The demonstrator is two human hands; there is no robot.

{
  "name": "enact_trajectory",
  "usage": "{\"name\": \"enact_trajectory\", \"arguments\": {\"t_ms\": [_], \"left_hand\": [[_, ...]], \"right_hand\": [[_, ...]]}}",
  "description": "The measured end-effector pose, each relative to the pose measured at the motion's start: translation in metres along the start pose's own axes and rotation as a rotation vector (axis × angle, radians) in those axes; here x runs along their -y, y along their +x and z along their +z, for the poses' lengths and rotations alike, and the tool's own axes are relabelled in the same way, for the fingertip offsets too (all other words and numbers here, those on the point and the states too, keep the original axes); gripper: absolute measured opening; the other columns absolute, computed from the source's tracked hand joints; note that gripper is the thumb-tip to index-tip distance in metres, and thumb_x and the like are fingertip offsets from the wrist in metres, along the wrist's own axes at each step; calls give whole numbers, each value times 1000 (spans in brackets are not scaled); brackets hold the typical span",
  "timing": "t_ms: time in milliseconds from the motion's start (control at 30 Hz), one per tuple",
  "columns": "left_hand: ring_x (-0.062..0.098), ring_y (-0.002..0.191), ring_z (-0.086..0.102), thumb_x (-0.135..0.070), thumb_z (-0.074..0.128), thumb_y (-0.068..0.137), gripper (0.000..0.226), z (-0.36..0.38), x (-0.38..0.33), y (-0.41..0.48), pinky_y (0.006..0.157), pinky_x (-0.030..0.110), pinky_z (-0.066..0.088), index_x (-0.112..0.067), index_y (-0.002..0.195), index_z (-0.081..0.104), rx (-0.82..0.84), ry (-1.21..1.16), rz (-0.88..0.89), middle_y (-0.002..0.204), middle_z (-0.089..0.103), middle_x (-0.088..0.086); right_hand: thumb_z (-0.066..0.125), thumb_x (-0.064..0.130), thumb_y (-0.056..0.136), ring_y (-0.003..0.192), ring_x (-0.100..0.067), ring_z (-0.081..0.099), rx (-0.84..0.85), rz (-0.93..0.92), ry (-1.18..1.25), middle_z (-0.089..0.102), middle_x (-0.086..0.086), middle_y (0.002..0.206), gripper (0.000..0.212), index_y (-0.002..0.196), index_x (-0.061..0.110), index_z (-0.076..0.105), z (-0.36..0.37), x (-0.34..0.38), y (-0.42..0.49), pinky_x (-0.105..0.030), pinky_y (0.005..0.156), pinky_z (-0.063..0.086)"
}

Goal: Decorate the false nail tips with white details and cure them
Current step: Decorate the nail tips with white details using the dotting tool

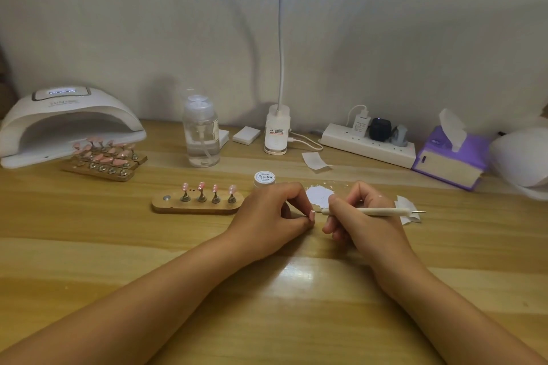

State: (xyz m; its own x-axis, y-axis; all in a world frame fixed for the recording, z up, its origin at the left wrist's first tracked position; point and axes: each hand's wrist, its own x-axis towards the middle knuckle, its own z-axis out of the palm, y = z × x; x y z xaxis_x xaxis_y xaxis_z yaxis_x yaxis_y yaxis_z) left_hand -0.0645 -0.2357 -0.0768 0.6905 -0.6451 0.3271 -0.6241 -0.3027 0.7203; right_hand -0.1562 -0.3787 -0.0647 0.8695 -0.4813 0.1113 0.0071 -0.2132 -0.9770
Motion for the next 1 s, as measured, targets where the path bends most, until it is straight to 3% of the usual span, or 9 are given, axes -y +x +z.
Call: {"name": "enact_trajectory", "arguments": {"t_ms": [133, 267, 400, 533, 667, 833, 933, 1000], "left_hand": [[1, 57, 53, -16, 75, 81, 16, 0, 0, 0, 59, 21, 39, -28, 77, 65, 3, -4, 2, 76, 66, -21], [0, 58, 54, -18, 75, 83, 17, 0, 1, 1, 59, 16, 36, -29, 77, 65, 12, -3, -1, 75, 63, -28], [-2, 58, 54, -18, 75, 83, 18, 0, 2, 1, 60, 17, 35, -31, 78, 64, 18, 1, -1, 75, 63, -26], [-3, 59, 55, -19, 76, 83, 17, 0, 2, 1, 60, 15, 35, -31, 79, 64, 17, 7, -2, 77, 65, -22], [-1, 60, 56, -20, 76, 83, 17, 0, 2, 0, 59, 15, 36, -31, 79, 64, 12, 6, 6, 79, 65, -22], [2, 67, 62, -21, 74, 84, 11, 1, 3, 0, 66, 27, 49, -28, 83, 66, -4, 10, 4, 86, 67, -19], [1, 69, 63, -21, 74, 84, 11, 2, 4, 0, 65, 26, 47, -28, 82, 66, -5, 15, 5, 86, 68, -19], [-1, 68, 62, -21, 74, 84, 13, 2, 5, 0, 63, 21, 42, -29, 81, 65, -4, 16, 10, 84, 67, -20]], "right_hand": [[65, 16, 90, 46, -10, 55, -46, -15, 84, 68, -9, 57, 23, 74, 9, 50, 0, 1, 1, -22, 48, 46], [67, 30, 92, 40, -5, 42, -167, -77, 163, 53, 1, 48, 27, 82, 12, 49, -3, 0, 2, -16, 38, 35], [69, 36, 90, 49, -5, 52, -246, -175, 64, 60, 2, 55, 25, 85, 16, 54, -7, -2, 5, -20, 47, 42], [58, 31, 97, 46, -7, 55, -242, -60, 9, 74, -2, 71, 14, 93, 18, 56, -10, -7, 12, -27, 49, 40], [63, 27, 89, 44, -3, 57, -174, -6, -121, 76, 4, 72, 16, 91, 14, 53, -13, -11, 15, -19, 40, 38], [68, 30, 89, 50, -4, 61, -114, -10, -236, 75, 4, 68, 23, 86, 11, 57, -14, -11, 16, -27, 55, 42], [64, 31, 92, 47, -4, 61, -154, -23, -151, 75, 2, 70, 20, 87, 14, 55, -13, -10, 15, -23, 48, 41], [58, 32, 98, 56, -10, 66, -154, -36, -31, 77, 4, 80, 14, 95, 19, 55, -12, -7, 13, -22, 44, 43]]}}
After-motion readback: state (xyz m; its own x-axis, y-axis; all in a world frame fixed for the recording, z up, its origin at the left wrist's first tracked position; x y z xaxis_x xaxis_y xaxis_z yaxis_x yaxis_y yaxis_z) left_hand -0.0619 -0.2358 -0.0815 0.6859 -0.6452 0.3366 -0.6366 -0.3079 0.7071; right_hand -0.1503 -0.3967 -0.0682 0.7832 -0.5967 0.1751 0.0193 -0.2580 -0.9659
